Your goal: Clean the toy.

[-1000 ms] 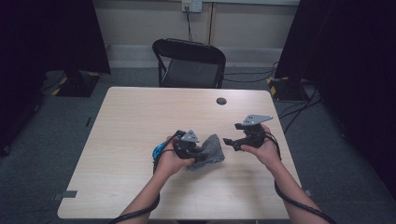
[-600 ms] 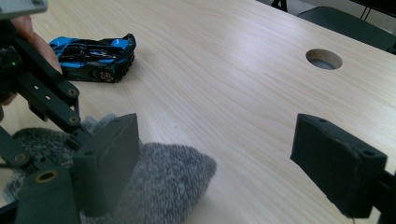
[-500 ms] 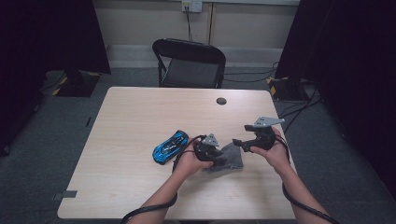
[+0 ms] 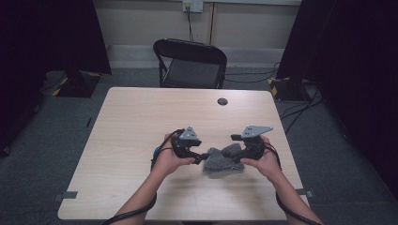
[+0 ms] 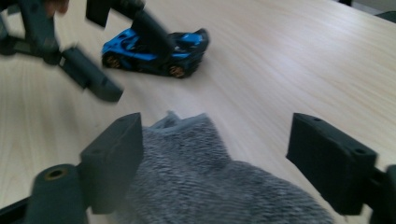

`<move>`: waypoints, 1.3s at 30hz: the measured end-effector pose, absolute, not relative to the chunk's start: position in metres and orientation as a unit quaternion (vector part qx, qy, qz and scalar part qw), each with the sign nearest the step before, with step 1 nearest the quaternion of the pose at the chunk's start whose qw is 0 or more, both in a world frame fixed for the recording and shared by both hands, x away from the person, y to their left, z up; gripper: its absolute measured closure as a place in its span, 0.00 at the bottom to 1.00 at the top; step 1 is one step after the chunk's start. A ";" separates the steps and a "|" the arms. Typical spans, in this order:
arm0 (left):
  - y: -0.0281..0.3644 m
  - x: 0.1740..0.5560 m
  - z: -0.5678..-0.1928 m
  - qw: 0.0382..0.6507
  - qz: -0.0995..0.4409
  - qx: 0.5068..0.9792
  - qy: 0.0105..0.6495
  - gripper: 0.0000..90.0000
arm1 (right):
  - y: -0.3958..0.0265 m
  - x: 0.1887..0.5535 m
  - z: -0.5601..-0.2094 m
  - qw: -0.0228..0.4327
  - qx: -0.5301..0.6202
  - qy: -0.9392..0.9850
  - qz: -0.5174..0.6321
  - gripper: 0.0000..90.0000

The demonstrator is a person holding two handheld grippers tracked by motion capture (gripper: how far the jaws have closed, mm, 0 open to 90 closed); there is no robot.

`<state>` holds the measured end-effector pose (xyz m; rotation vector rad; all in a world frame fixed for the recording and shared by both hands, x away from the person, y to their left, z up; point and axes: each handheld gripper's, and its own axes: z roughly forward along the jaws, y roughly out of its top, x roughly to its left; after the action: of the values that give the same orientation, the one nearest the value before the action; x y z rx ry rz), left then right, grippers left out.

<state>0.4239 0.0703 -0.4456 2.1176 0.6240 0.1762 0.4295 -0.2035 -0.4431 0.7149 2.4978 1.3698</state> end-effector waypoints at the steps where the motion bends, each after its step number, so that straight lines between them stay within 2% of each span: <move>1: 0.080 0.423 -0.442 0.446 0.076 0.854 0.258 0.38 | -0.201 0.427 -0.444 0.103 0.235 0.849 0.462 0.26; 9: 0.115 0.427 -0.442 0.443 0.100 0.844 0.287 0.34 | -0.193 0.423 -0.471 0.085 0.223 0.868 0.436 0.38; 18: 0.141 0.444 -0.454 0.410 0.139 0.846 0.313 0.19 | -0.191 0.421 -0.496 0.076 0.235 0.873 0.421 0.40; 23: 0.138 0.458 -0.472 0.381 0.126 0.855 0.328 0.19 | -0.193 0.421 -0.500 0.079 0.240 0.867 0.430 0.40; 33: 0.132 0.477 -0.493 0.392 0.119 0.845 0.344 0.18 | -0.192 0.419 -0.502 0.087 0.238 0.868 0.428 0.41; 39: 0.126 0.481 -0.502 0.377 0.109 0.855 0.340 0.18 | -0.191 0.419 -0.502 0.089 0.239 0.868 0.426 0.41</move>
<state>0.4814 0.1258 -0.5017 2.1854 0.8706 0.2792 0.4189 -0.1911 -0.5016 0.7123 2.5831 1.2679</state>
